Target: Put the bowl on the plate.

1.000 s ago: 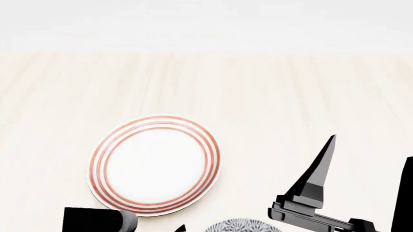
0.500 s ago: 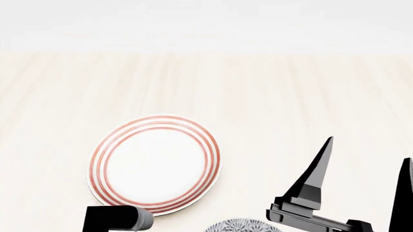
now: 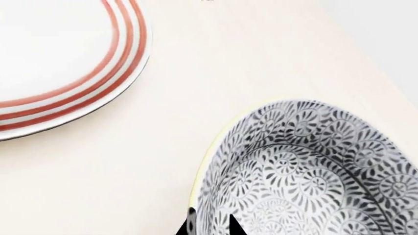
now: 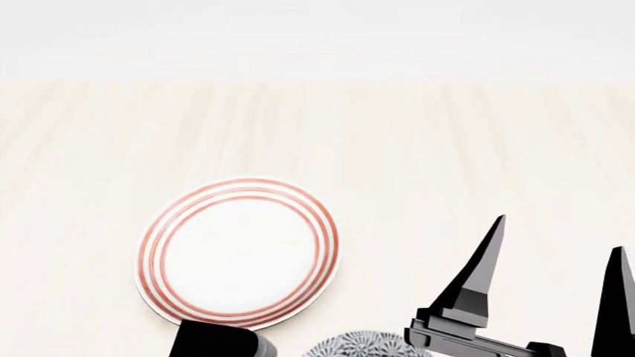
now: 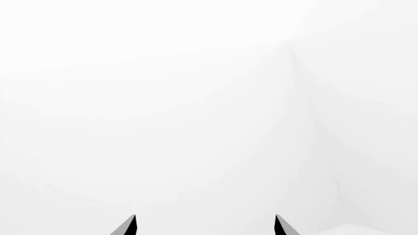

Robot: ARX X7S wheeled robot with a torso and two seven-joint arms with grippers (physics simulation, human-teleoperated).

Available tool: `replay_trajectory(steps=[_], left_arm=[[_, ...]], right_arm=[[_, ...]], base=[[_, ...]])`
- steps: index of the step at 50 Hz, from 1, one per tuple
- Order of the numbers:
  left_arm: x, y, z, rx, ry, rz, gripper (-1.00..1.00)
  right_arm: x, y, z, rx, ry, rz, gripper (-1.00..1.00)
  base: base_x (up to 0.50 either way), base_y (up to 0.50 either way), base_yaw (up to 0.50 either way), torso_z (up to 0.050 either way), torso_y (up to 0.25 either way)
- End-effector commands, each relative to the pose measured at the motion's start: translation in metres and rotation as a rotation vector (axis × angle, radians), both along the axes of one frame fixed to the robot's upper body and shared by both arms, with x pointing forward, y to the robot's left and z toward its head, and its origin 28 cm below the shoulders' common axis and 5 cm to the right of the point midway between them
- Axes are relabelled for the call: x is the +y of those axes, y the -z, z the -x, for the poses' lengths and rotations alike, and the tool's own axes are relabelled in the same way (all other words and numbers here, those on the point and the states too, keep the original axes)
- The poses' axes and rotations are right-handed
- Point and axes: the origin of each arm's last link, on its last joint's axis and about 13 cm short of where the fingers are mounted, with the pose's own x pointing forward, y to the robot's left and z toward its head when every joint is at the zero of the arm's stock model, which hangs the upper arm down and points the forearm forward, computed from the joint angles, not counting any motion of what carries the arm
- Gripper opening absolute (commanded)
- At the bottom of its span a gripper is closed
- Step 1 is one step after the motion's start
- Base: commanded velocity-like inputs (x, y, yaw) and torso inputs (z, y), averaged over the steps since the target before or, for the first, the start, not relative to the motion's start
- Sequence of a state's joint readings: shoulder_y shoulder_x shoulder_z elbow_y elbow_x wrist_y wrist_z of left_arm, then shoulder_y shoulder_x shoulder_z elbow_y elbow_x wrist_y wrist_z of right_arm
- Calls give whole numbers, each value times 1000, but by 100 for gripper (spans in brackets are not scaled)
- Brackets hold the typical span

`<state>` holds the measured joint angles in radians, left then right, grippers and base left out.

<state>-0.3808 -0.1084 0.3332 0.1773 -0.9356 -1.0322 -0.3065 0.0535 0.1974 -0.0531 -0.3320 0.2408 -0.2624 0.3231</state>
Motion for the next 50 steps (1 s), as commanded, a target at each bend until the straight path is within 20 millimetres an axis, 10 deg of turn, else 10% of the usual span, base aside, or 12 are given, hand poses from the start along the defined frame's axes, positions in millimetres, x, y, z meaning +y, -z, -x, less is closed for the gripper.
replay_trajectory(steps=[1,22,50], left_arm=[[1,10,-2,-51,16,-98,-100],[36,-50,-74,-519,-140,-237,-100],[62,-64,-163,-402,-517,-308,-100]], right_arm=[[0,1,1,-1,-2,10,100],[3,1,2,8,-20,6,100],[5,5,3,22,-37,6,100]], base=[[0,0,0,0,0],[0,0,0,0,0],[0,0,0,0,0]])
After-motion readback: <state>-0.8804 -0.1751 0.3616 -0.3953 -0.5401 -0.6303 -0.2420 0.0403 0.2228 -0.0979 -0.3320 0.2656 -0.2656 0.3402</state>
